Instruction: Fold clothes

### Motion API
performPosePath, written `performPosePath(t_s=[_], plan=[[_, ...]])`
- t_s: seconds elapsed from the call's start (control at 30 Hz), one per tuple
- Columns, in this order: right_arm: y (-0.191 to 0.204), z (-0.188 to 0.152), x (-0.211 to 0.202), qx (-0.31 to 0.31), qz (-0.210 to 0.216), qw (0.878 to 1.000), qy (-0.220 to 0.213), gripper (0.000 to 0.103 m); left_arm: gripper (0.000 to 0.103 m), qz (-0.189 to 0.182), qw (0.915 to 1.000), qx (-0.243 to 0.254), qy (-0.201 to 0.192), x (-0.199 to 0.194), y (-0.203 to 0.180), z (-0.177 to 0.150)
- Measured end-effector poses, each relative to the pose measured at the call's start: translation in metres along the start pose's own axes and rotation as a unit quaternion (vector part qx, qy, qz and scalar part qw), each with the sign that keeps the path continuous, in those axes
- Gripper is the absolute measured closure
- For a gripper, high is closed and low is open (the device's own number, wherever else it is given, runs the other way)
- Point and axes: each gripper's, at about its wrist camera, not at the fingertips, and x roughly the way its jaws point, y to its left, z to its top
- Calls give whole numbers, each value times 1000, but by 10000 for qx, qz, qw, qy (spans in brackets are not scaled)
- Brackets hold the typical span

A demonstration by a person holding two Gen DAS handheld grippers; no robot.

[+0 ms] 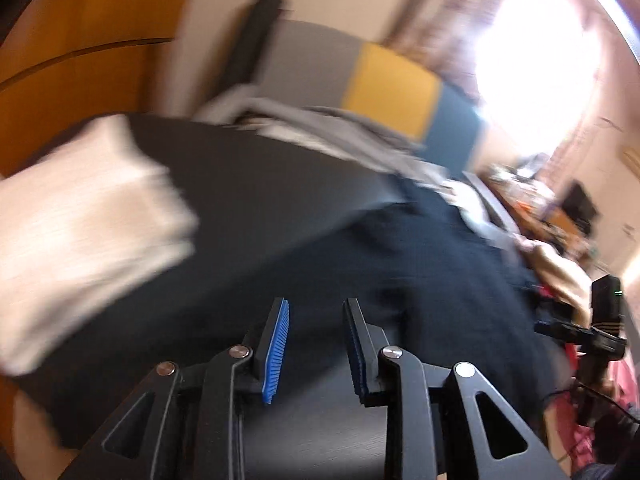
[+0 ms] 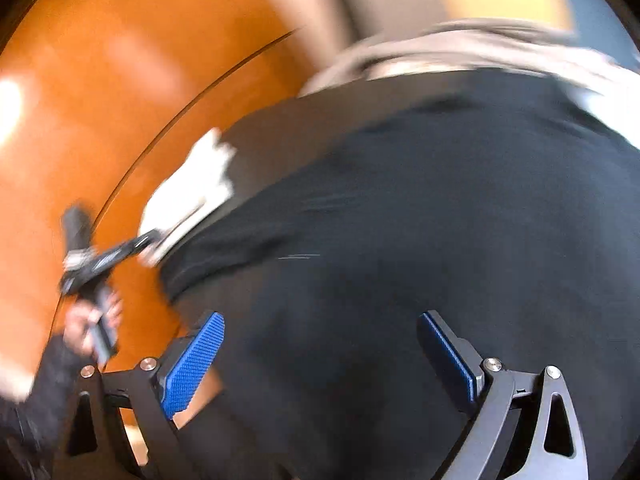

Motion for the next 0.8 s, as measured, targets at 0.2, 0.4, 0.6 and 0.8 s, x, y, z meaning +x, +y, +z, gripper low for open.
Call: performPosePath(t_s=[0.2,0.4,0.6,0.8], plan=[[-139,-55,-157,2179,-1754,9505,-1356,5,75,-828,9868,1265,583,84,-143,1],[-185,-77,-234,2171,-2637,9198,-1933,35,75,-1719,9637,1647,1210,156,-252,0],[-211,-68,-227,2134,-2462,9270,-1855,35,71,-3023,9204,1233,2149,210,-361,11],[-194,-84,-203,2173,-2170,9316,-1946,35,62,-3279,8864,1377,2964,304,-469,9]])
